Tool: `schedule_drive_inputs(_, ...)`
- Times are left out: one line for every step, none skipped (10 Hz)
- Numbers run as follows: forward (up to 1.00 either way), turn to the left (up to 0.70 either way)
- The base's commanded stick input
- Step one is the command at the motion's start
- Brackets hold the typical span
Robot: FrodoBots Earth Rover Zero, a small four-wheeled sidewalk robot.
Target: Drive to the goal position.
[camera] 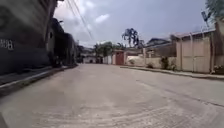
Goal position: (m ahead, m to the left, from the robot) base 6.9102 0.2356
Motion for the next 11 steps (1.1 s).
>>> schedule_drive_inputs(1.0,0.0)
schedule_drive_inputs(1.0,0.0)
schedule_drive_inputs(1.0,0.0)
schedule_drive_inputs(1.0,0.0)
schedule_drive_inputs(1.0,0.0)
schedule_drive_inputs(1.0,0.0)
schedule_drive_inputs(1.0,0.0)
schedule_drive_inputs(1.0,0.0)
schedule_drive_inputs(1.0,0.0)
schedule_drive_inputs(1.0,0.0)
schedule_drive_inputs(1.0,0.0)
